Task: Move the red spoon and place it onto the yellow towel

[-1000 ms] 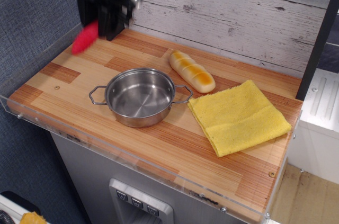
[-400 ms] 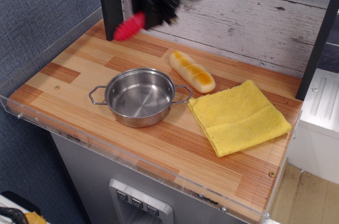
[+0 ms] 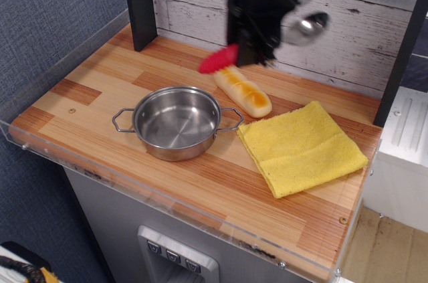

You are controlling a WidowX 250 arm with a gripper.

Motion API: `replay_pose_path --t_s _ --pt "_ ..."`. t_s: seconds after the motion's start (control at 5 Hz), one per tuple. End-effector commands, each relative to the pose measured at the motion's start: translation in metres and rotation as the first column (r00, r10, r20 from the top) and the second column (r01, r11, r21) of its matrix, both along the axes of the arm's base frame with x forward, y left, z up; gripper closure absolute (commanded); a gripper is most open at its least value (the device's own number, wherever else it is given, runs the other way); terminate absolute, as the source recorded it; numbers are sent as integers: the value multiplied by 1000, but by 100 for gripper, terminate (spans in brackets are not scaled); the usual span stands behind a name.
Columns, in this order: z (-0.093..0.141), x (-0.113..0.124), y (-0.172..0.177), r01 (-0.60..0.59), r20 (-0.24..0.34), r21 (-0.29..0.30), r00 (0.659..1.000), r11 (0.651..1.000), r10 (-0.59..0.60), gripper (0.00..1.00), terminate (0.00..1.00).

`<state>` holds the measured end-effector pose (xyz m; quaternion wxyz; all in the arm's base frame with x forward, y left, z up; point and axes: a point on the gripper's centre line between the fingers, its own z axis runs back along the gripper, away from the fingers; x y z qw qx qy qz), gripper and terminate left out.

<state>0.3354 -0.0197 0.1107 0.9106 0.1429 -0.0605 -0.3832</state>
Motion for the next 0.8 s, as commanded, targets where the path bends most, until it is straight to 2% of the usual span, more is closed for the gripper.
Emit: replay_pose_path --t_s 0.0,0.2,0.4,0.6 --pt "-1 -32 -43 139 -3 14 990 990 -139 100 0" --pt "-7 -50 -36 126 -23 22 992 992 -125 100 0" --pt "-26 -72 -15 34 -95 28 995 999 -31 100 0" --pt "-45 -80 -4 4 -155 22 988 1000 0 100 0"
